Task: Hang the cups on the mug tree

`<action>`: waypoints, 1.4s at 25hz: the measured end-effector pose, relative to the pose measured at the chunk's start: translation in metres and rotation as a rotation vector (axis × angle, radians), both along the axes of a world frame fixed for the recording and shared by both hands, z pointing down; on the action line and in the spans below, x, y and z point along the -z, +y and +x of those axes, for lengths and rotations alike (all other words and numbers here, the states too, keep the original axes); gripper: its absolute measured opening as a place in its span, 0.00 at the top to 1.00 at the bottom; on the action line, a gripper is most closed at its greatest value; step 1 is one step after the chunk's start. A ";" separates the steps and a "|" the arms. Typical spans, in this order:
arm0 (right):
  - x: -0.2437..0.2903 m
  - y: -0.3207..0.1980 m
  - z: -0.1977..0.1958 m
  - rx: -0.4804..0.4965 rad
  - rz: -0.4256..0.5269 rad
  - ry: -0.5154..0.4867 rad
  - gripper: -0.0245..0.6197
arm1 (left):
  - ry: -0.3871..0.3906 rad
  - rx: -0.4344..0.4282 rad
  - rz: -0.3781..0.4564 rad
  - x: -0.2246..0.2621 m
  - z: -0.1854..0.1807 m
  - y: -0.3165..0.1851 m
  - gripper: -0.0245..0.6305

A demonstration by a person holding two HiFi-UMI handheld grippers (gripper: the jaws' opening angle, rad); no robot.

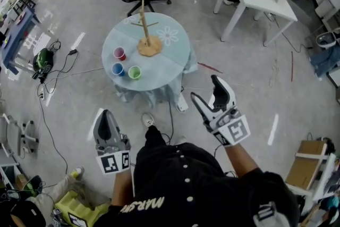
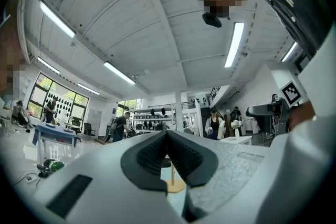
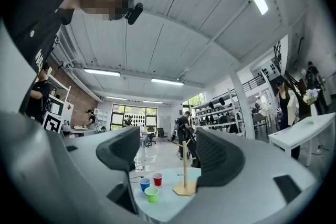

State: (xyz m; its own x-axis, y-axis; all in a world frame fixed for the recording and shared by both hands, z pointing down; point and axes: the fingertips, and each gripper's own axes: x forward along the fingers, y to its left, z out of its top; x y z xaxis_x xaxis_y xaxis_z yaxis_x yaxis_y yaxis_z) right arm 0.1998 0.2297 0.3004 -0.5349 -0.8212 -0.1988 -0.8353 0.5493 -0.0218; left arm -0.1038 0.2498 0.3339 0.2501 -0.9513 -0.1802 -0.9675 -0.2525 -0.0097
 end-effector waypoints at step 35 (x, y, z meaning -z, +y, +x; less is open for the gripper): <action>-0.026 -0.255 -0.147 -0.097 -0.114 0.093 0.45 | 0.018 -0.201 -0.046 -0.008 -0.112 -0.299 0.97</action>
